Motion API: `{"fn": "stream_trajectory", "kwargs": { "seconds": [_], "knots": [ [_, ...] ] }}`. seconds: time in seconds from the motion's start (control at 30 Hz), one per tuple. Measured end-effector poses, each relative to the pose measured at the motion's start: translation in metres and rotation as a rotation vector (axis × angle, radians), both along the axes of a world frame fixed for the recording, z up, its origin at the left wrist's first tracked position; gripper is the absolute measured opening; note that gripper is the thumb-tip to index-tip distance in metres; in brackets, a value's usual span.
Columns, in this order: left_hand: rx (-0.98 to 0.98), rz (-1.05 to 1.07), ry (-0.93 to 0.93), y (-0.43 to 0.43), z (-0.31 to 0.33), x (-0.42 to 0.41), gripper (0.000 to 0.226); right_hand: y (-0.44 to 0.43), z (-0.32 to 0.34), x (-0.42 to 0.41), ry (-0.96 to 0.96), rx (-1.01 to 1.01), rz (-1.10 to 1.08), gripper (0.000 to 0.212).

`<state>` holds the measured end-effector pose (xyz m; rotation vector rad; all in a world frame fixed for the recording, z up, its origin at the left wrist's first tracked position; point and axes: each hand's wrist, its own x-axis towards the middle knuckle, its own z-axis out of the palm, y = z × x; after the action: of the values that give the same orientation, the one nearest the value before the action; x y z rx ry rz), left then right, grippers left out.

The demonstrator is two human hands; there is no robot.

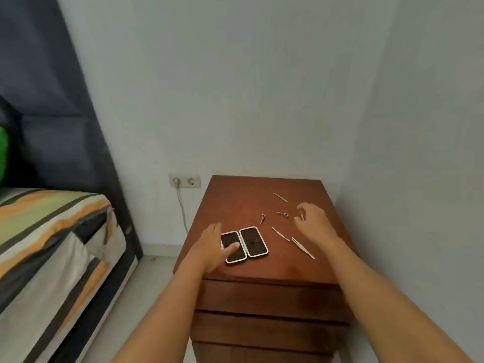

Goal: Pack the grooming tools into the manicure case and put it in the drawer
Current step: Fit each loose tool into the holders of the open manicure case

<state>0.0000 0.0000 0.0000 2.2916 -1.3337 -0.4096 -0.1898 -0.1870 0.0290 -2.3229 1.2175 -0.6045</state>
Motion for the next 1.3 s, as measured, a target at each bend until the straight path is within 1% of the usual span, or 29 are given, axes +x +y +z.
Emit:
{"fn": "stream_trajectory", "kwargs": {
  "seconds": [0.1,0.2,0.37,0.47,0.57,0.63,0.7,0.77,0.83,0.9,0.97,1.13,1.3],
  "knots": [
    [0.074,-0.011,0.027,-0.007,-0.032,0.009,0.103,-0.03,-0.021,0.021,0.004,0.053,-0.027,0.034],
    [0.043,-0.022,0.018,-0.012,-0.06,0.015,0.115,-0.056,-0.043,0.042,0.038,0.09,-0.042,0.035],
    [0.01,-0.049,-0.078,-0.024,-0.081,0.027,0.121,-0.089,-0.073,0.072,0.134,0.066,-0.021,0.038],
    [-0.019,-0.045,-0.108,-0.028,-0.083,0.029,0.12,-0.096,-0.084,0.079,0.185,0.005,-0.04,0.029],
    [-0.025,-0.035,-0.119,-0.027,-0.082,0.028,0.119,-0.095,-0.086,0.084,0.111,-0.019,-0.07,0.02],
    [-0.036,-0.033,-0.121,-0.027,-0.083,0.028,0.122,-0.087,-0.079,0.091,0.018,-0.022,-0.056,0.019],
    [-0.04,-0.023,-0.116,-0.027,-0.085,0.028,0.125,-0.073,-0.066,0.102,-0.089,0.002,0.025,0.019],
    [-0.033,-0.013,-0.127,-0.027,-0.087,0.029,0.126,-0.055,-0.054,0.115,-0.14,0.087,0.176,0.017],
    [-0.031,-0.006,-0.144,-0.028,-0.088,0.029,0.127,-0.036,-0.045,0.129,-0.086,0.168,0.341,0.015],
    [-0.035,-0.003,-0.151,-0.028,-0.089,0.029,0.128,-0.022,-0.04,0.144,-0.008,0.165,0.455,0.01],
    [-0.038,0.001,-0.155,-0.028,-0.09,0.029,0.127,-0.014,-0.038,0.156,0.056,0.153,0.513,0.007],
    [-0.037,0.003,-0.159,-0.029,-0.092,0.031,0.125,-0.008,-0.037,0.175,0.332,0.164,0.642,0.006],
    [-0.041,0.0,-0.164,-0.03,-0.093,0.032,0.126,0.004,-0.044,0.178,0.466,0.14,0.696,0.012]
  ]
}}
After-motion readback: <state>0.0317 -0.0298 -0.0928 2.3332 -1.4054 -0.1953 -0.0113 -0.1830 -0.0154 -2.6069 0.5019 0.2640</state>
